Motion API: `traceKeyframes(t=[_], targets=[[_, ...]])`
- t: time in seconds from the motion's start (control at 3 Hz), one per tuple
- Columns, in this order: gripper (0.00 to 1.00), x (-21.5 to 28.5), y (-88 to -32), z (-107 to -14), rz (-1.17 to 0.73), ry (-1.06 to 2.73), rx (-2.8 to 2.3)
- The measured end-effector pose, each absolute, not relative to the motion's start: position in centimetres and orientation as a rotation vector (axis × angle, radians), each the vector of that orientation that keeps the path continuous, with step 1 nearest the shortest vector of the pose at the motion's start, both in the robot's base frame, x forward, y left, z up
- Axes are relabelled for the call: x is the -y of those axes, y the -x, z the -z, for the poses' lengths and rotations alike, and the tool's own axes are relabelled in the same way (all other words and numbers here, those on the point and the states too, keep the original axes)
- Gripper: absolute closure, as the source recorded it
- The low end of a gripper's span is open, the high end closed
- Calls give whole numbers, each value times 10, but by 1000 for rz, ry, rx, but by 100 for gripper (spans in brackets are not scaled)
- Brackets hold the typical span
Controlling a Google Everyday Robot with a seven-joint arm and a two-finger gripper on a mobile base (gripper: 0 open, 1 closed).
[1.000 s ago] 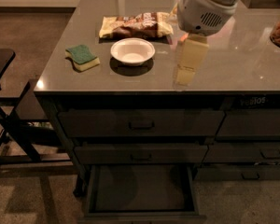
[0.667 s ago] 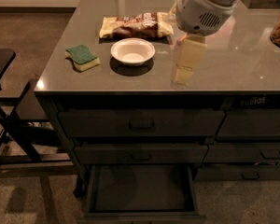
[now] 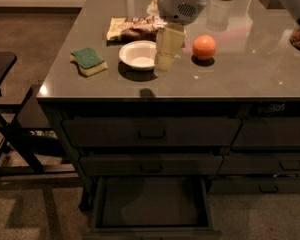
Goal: Place sponge into bottom drawer
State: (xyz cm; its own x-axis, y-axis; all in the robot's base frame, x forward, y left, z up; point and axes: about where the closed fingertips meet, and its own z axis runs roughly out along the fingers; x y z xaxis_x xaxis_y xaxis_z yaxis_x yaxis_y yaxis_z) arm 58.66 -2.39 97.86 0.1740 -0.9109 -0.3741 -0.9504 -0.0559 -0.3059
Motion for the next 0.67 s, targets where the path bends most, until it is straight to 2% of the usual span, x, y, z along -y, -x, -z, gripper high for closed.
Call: traceKeyframes(t=[0.33, 0.67], targets=[[0, -4, -614, -975, -146, 2011, -1693], [0, -4, -614, -977, -143, 2003, -1691]])
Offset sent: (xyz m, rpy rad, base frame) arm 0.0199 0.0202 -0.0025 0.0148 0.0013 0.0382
